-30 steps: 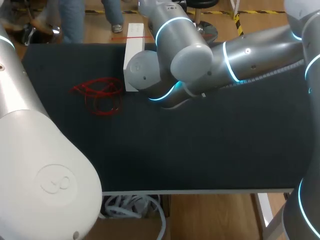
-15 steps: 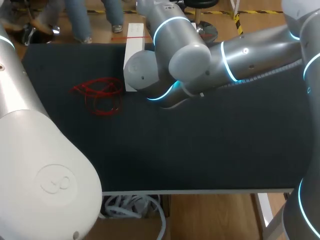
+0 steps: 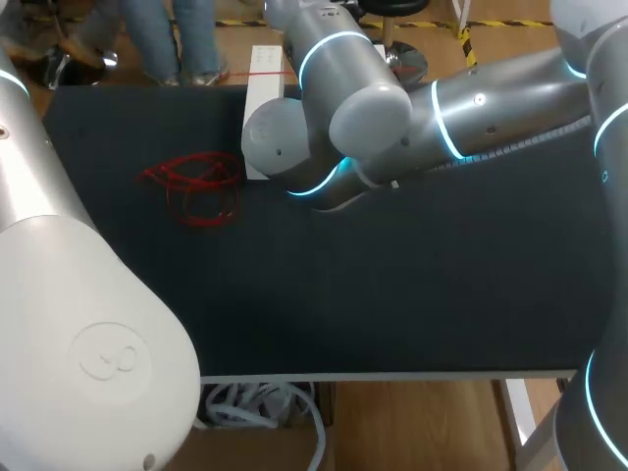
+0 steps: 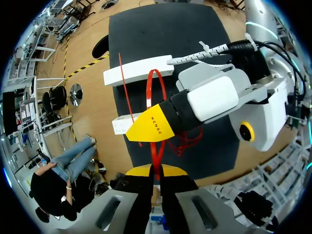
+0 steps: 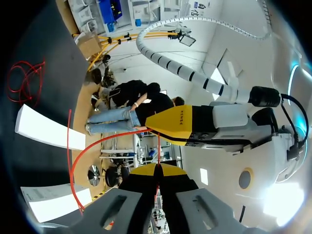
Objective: Grab the tape and strap the tape.
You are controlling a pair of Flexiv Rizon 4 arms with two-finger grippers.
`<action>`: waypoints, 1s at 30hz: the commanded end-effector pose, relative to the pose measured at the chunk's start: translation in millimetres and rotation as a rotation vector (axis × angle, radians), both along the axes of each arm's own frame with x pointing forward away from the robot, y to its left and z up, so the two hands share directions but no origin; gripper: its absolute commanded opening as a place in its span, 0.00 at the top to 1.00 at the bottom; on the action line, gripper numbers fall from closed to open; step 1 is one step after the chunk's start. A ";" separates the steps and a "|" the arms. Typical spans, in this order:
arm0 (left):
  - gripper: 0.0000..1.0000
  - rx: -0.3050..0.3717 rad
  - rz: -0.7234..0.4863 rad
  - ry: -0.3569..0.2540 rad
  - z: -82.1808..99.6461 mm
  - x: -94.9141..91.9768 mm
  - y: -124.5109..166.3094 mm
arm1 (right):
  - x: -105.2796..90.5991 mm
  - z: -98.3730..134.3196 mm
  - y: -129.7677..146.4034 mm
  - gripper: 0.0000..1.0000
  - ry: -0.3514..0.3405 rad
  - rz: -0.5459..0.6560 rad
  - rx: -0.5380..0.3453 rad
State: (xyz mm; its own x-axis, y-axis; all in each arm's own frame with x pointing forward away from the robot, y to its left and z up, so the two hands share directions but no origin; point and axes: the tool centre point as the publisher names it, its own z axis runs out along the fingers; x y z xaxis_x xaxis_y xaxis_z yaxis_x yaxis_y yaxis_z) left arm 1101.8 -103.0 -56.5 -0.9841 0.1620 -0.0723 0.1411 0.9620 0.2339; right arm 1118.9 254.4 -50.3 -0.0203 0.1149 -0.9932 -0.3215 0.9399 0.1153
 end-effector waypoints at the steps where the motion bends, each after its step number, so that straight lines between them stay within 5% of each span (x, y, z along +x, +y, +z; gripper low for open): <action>1: 1.00 0.004 0.002 0.002 1.3 0.0 -1.0 | 1.2 1.7 2.4 1.00 0.004 0.004 -0.003; 30: 1.00 0.004 0.002 0.002 1.3 0.0 -1.0 | 2.2 -0.1 8.7 1.00 0.009 0.026 0.003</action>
